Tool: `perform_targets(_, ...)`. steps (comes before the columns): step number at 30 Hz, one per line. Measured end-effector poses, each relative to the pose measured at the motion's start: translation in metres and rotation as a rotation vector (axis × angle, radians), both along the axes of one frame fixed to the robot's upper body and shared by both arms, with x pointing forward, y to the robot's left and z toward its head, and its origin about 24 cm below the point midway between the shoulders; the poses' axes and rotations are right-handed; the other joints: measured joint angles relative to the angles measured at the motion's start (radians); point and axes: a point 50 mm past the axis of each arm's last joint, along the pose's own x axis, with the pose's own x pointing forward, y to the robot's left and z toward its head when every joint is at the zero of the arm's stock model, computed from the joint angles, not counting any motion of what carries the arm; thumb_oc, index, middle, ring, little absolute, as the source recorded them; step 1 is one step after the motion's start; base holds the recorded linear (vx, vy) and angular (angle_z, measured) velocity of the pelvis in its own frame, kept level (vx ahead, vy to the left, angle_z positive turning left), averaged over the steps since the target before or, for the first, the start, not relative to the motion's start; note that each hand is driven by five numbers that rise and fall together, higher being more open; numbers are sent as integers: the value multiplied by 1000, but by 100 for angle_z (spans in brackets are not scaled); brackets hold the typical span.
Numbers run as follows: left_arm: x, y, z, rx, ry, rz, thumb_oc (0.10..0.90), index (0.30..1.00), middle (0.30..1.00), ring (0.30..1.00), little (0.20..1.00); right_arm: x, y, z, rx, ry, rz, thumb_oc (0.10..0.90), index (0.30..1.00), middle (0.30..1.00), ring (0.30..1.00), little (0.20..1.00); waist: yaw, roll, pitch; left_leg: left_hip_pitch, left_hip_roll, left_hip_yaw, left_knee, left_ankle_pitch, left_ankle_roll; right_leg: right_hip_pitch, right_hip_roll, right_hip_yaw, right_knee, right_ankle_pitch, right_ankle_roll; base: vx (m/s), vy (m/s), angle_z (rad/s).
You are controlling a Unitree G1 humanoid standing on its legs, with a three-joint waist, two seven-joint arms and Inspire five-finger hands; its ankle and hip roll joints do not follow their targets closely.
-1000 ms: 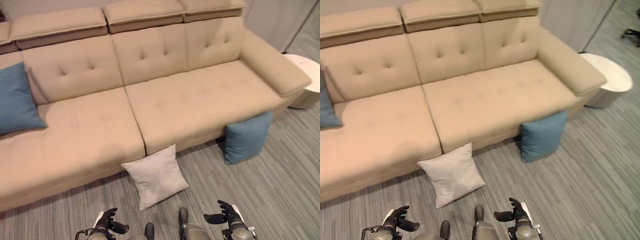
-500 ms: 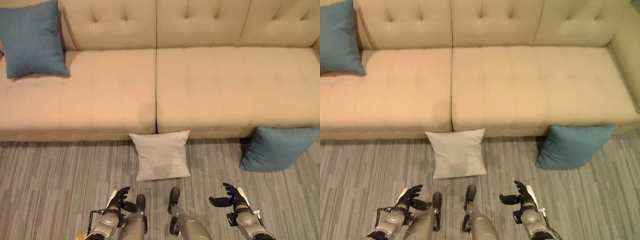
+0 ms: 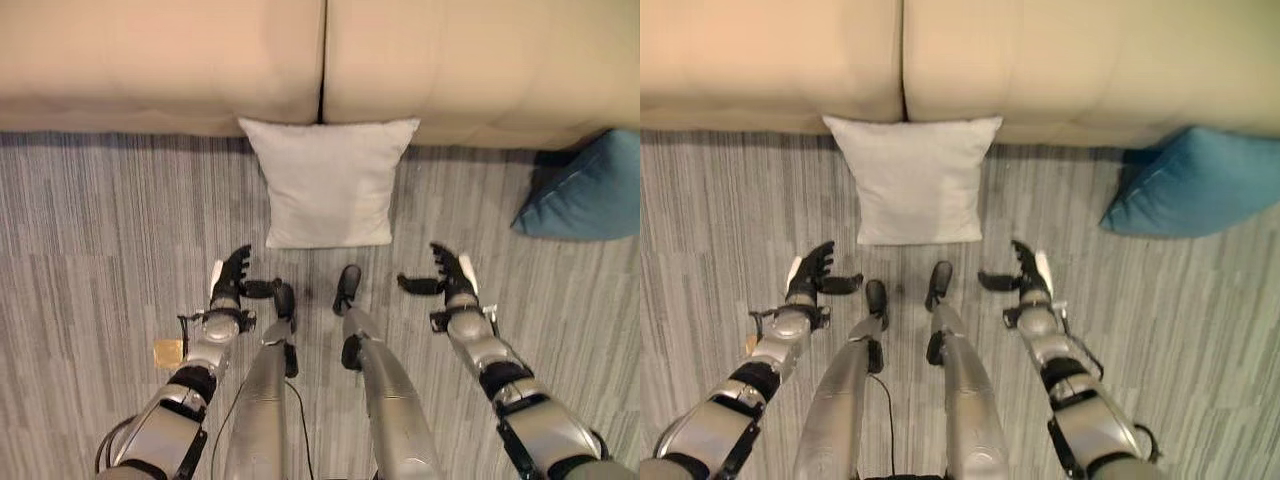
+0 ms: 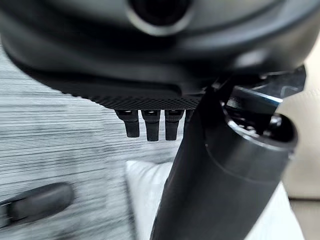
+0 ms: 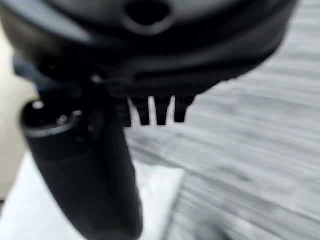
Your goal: Pick up all the scattered cushions and arrange them neatly on the sofa.
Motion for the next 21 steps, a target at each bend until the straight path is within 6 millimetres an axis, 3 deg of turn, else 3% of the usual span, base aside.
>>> perform_targets(4, 30, -8, 68, 2, -192, 0, 800, 900, 900, 900, 900, 23, -9, 70, -17, -194, -70, 800, 900, 900, 900, 900, 11, 6, 10, -184, -7, -3, 134, -37, 16, -181, -32, 10, 135, -27, -33, 23, 48, 9)
perform_targets(6, 37, -12, 90, -3, -250, -2, 800, 900, 900, 900, 900, 27, -10, 89, -36, -243, -85, 800, 900, 900, 900, 900, 16, 9, 12, -238, -14, -6, 187, -52, 21, -238, -46, 20, 192, -40, -40, 27, 57, 5)
perform_targets(7, 41, -14, 108, 14, -294, 2, 800, 900, 900, 900, 900, 31, -9, 105, -59, -281, -92, 800, 900, 900, 900, 900, 17, 9, 12, -311, -17, -6, 278, -90, 30, -318, -66, 32, 296, -79, -43, 63, 49, 5)
perform_targets(9, 44, -15, 124, 22, -336, 7, 800, 900, 900, 900, 900, 34, -5, 120, -57, -321, -91, 800, 900, 900, 900, 900, 17, 9, 12, -371, -19, -5, 350, -114, 38, -381, -80, 38, 373, -107, -41, 66, 29, 7)
perform_targets(11, 45, -16, 132, 35, -356, 1, 800, 900, 900, 900, 900, 35, -6, 125, -74, -326, -100, 800, 900, 900, 900, 900, 18, 9, 12, -435, -20, -4, 447, -159, 44, -452, -93, 63, 483, -153, -38, 78, 25, 5)
perform_targets(13, 47, -17, 141, 47, -382, 10, 800, 900, 900, 900, 900, 38, 1, 143, -93, -371, -93, 800, 900, 900, 900, 900, 19, 9, 12, -562, -14, 10, 602, -215, 59, -589, -111, 93, 631, -200, -41, 136, 20, -2)
perform_targets(16, 48, -24, 146, 72, -395, -2, 800, 900, 900, 900, 900, 40, 8, 157, -108, -401, -85, 800, 900, 900, 900, 900, 19, 9, 12, -665, 1, 19, 728, -253, 69, -695, -121, 108, 747, -230, -47, 87, 3, -4)
perform_targets(21, 51, -43, 162, 92, -427, -50, 800, 900, 900, 900, 900, 43, 23, 185, -109, -471, -56, 800, 900, 900, 900, 900, 13, 8, 13, -745, 22, 36, 798, -272, 86, -779, -111, 127, 795, -232, -46, 46, -19, -11)
